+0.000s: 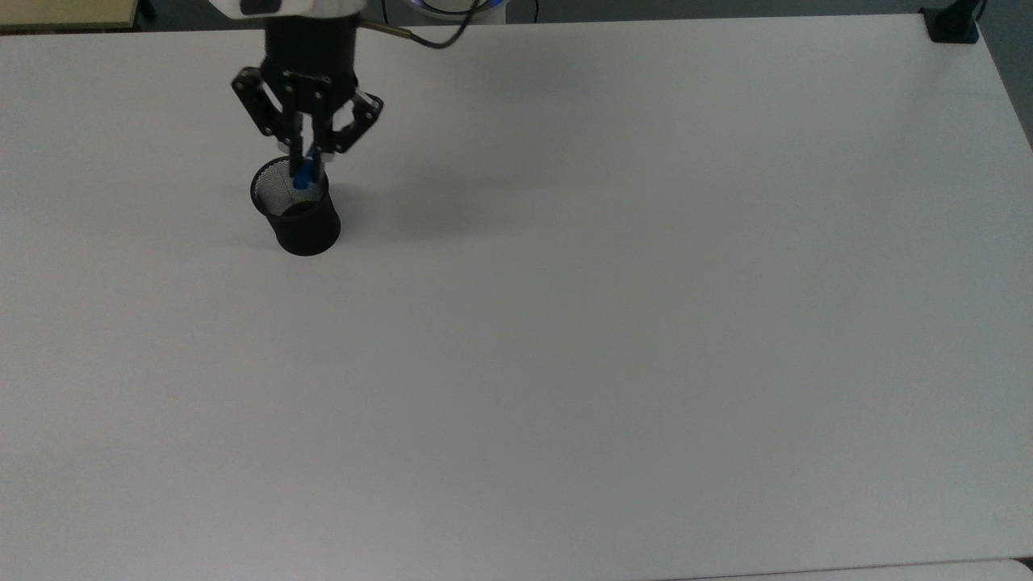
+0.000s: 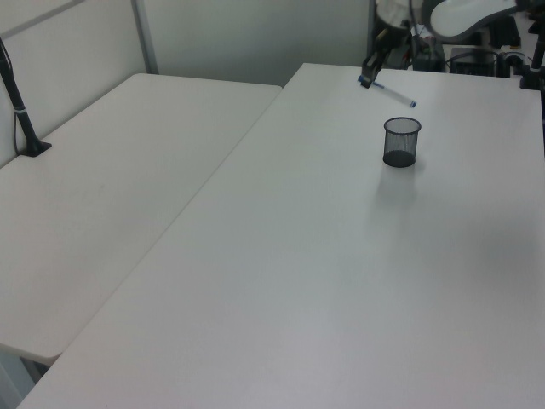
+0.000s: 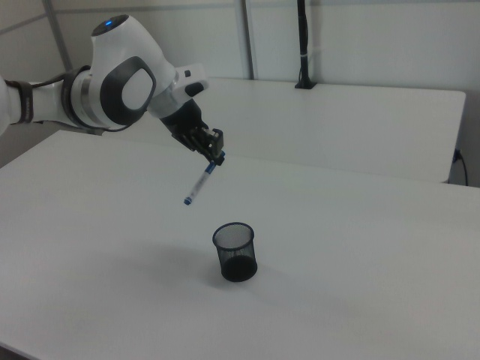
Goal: Insert the marker
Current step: 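Lift the marker and carry it over the black mesh cup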
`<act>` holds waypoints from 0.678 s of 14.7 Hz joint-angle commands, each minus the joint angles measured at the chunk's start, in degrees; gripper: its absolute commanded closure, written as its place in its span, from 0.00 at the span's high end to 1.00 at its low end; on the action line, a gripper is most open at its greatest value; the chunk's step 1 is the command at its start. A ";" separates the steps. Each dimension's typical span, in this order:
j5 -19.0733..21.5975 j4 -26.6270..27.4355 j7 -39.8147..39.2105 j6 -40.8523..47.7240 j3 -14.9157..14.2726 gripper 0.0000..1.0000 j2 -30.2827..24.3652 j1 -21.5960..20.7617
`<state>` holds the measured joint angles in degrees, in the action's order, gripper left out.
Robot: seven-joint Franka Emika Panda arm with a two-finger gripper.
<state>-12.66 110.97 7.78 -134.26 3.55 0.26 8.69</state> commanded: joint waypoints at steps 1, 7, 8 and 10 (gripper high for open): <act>-0.88 11.96 -8.37 -15.35 -2.23 0.00 -5.44 3.24; -0.88 24.10 -11.56 -55.03 -4.87 0.00 0.18 6.42; -0.88 25.59 -11.73 -57.14 -4.87 0.00 1.23 6.60; -0.88 27.27 -11.73 -61.72 -4.87 0.00 2.90 6.60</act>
<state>-12.67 135.10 -3.05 -190.28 -1.03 2.31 15.09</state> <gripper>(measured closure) 0.819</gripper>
